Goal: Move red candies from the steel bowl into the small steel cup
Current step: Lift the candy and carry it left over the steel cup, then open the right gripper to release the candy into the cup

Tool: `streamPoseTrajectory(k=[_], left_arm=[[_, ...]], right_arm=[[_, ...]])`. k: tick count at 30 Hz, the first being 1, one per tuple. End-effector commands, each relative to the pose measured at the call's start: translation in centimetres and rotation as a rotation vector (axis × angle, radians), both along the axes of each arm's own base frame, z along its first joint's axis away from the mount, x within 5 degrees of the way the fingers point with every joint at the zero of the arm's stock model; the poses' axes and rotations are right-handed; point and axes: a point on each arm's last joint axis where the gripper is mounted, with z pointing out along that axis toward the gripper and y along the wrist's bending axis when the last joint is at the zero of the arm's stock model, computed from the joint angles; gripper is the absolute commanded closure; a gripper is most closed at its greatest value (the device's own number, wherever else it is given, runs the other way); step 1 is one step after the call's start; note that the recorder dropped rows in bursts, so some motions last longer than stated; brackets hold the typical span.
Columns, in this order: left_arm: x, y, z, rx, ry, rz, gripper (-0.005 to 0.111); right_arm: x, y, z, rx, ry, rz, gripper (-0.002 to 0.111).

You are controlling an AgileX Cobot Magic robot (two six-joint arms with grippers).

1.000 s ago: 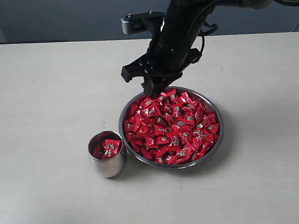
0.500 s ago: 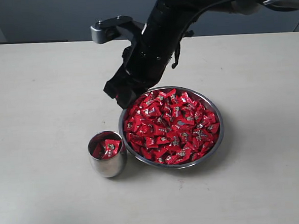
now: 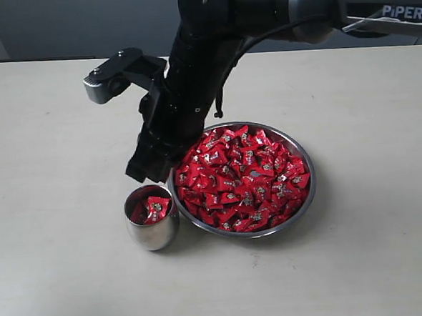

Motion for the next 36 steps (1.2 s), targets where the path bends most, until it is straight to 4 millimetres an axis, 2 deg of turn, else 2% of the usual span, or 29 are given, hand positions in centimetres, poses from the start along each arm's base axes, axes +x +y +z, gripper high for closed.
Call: streamPoseTrajectory(k=[1,5,9,17,30,33,36], left_arm=[[0.0,0.0,-0.1,-0.001,-0.003,0.001,0.106],[0.0,0.0,-0.1,-0.001,-0.003,0.001,0.106],[0.0,0.0,-0.1,-0.001,-0.003,0.001,0.106],[0.0,0.0,-0.1,-0.001,-0.003,0.001,0.106],[0.0,0.0,-0.1,-0.001,-0.003,0.001,0.106],[0.0,0.0,-0.1,-0.001,-0.003,0.001,0.106],[0.0,0.0,-0.1,-0.001,-0.003,0.001,0.106]], right_arm=[[0.1,0.8,0.2,0.001,-0.024,0.032,0.109],[0.1,1.7,0.5,0.002,-0.019,0.049,0.109],[-0.1,2.2,-0.2,-0.024,0.001,0.069,0.109],[-0.1,2.3,-1.7,-0.070,0.048,0.064,0.109],[-0.1,2.3,-1.8,-0.076,0.054,0.067,0.109],[-0.1,2.3,-1.8,-0.078,0.056,0.068,0.098],[-0.1,2.3,-1.8,-0.078,0.056,0.068,0.080]])
